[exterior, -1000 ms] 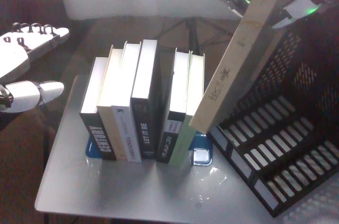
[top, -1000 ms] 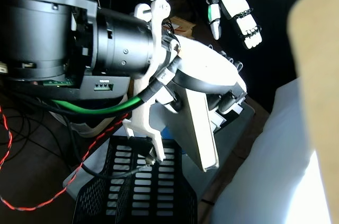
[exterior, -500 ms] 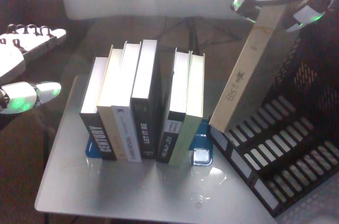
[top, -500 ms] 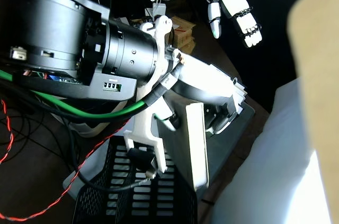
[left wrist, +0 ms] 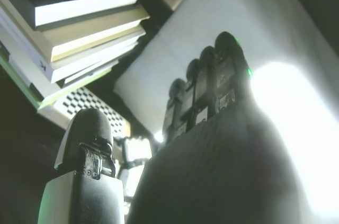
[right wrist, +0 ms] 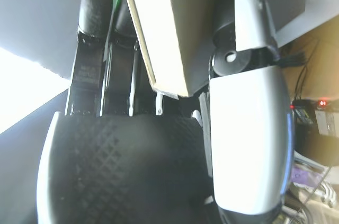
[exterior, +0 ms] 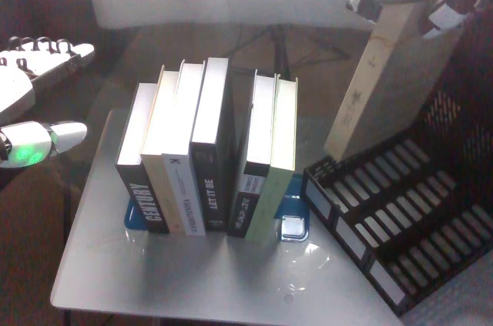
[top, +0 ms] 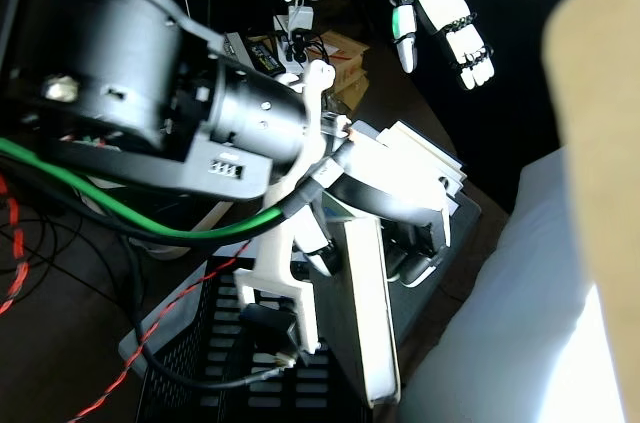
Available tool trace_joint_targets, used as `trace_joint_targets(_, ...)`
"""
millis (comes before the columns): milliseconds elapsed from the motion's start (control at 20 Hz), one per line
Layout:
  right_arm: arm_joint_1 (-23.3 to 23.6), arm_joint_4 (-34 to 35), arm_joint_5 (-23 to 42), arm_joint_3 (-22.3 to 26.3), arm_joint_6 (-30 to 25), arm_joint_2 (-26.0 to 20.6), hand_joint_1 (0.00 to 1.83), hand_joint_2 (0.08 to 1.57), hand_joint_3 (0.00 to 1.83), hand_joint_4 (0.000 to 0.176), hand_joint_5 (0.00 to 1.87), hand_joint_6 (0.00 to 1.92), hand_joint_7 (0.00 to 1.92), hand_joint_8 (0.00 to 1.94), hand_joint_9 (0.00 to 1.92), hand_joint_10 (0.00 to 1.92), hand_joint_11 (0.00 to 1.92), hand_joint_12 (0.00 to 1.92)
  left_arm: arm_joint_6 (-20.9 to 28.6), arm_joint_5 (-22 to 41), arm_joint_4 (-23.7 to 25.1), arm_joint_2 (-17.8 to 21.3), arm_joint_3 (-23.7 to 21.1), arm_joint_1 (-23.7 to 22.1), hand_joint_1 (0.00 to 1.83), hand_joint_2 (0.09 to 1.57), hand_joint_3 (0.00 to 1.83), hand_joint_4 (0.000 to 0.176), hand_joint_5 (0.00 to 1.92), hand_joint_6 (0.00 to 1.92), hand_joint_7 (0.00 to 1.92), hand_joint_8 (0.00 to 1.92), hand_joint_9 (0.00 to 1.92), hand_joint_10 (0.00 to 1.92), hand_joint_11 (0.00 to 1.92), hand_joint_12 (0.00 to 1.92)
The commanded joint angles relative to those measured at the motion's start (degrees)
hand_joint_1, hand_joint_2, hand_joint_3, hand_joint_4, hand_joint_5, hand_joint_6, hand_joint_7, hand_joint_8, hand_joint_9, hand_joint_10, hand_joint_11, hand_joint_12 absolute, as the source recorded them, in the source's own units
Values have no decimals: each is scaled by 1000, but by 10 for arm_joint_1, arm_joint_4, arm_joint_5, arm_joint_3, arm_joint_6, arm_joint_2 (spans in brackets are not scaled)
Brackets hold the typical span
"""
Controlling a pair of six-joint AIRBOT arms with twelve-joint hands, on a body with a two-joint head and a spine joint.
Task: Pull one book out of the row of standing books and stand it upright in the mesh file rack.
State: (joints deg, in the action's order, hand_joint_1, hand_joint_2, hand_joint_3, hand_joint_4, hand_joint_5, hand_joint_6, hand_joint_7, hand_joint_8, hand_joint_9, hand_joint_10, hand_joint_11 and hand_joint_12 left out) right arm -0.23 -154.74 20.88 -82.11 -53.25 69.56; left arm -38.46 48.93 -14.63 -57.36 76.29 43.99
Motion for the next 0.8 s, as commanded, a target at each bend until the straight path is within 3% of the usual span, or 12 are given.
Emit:
trace_joint_targets(0, 4, -14, -57, -3, 0, -4, 1370, 1162, 1, 0, 803, 973, 892, 1167, 889, 1438, 841, 1688, 3, 71, -11, 4, 4, 2, 399, 1335, 0, 86, 0, 0, 0, 0, 0, 0, 0, 0)
trace_joint_targets(50, 4, -37, -57, -6, -14, -2, 1375, 1153, 0, 0, 844, 888, 912, 1156, 920, 1451, 851, 1726, 3, 71, -11, 4, 4, 3, 399, 1335, 0, 97, 0, 0, 0, 0, 0, 0, 0, 0)
trace_joint_targets(150, 1, -53, -57, -16, -27, 2, 1387, 1114, 0, 0, 930, 754, 994, 1023, 1001, 1339, 915, 1656, 4, 72, -11, 4, 4, 3, 391, 1332, 0, 95, 0, 0, 0, 0, 0, 0, 0, 0)
trace_joint_targets(200, -1, -60, -57, -24, -32, 3, 1376, 1146, 0, 0, 830, 915, 946, 1117, 923, 1414, 850, 1696, 4, 73, -11, 4, 4, 3, 405, 1334, 0, 103, 0, 0, 0, 0, 0, 0, 0, 0)
trace_joint_targets(300, -9, -67, -58, -39, -38, 4, 1379, 1138, 0, 0, 848, 883, 964, 1094, 938, 1398, 860, 1696, 5, 76, -11, 5, 4, 4, 407, 1334, 0, 104, 0, 0, 0, 0, 0, 0, 0, 0)
trace_joint_targets(350, -14, -67, -58, -46, -39, 7, 1240, 1213, 12, 0, 755, 1242, 816, 1345, 1066, 1651, 1084, 1876, 5, 76, -12, 5, 4, 5, 410, 1334, 0, 97, 0, 0, 0, 0, 0, 0, 0, 0)
trace_joint_targets(400, -16, -68, -59, -49, -39, 9, 1239, 1201, 0, 0, 795, 1042, 877, 1423, 1037, 1617, 1012, 1912, 5, 76, -12, 4, 4, 5, 408, 1331, 0, 102, 0, 0, 0, 0, 0, 0, 0, 0)
trace_joint_targets(450, -21, -70, -60, -52, -39, 13, 1244, 1188, 0, 0, 831, 962, 904, 1415, 1043, 1599, 993, 1919, 5, 78, -12, 3, 4, 6, 421, 1338, 0, 80, 0, 0, 0, 0, 0, 0, 0, 0)
trace_joint_targets(500, -23, -70, -60, -54, -40, 15, 1193, 1271, 9, 0, 677, 1161, 756, 1666, 892, 1872, 929, 1921, 6, 79, -12, 3, 5, 7, 403, 1334, 0, 104, 0, 0, 0, 0, 0, 0, 0, 0)
trace_joint_targets(600, -29, -70, -62, -58, -40, 21, 1193, 1277, 2, 0, 671, 1177, 756, 1672, 925, 1824, 970, 1921, 8, 81, -13, 2, 5, 8, 404, 1333, 0, 106, 0, 0, 0, 0, 0, 0, 0, 0)
trace_joint_targets(700, -34, -70, -63, -63, -40, 26, 1192, 1284, 1, 0, 653, 1210, 746, 1666, 794, 1684, 782, 1921, 9, 83, -13, 2, 5, 9, 404, 1333, 0, 96, 0, 0, 0, 0, 0, 0, 0, 0)
trace_joint_targets(750, -35, -70, -63, -66, -40, 29, 1176, 1308, 1, 0, 619, 1242, 701, 1728, 697, 1689, 669, 1921, 9, 84, -14, 2, 5, 10, 391, 1333, 0, 103, 0, 0, 0, 0, 0, 0, 0, 0)
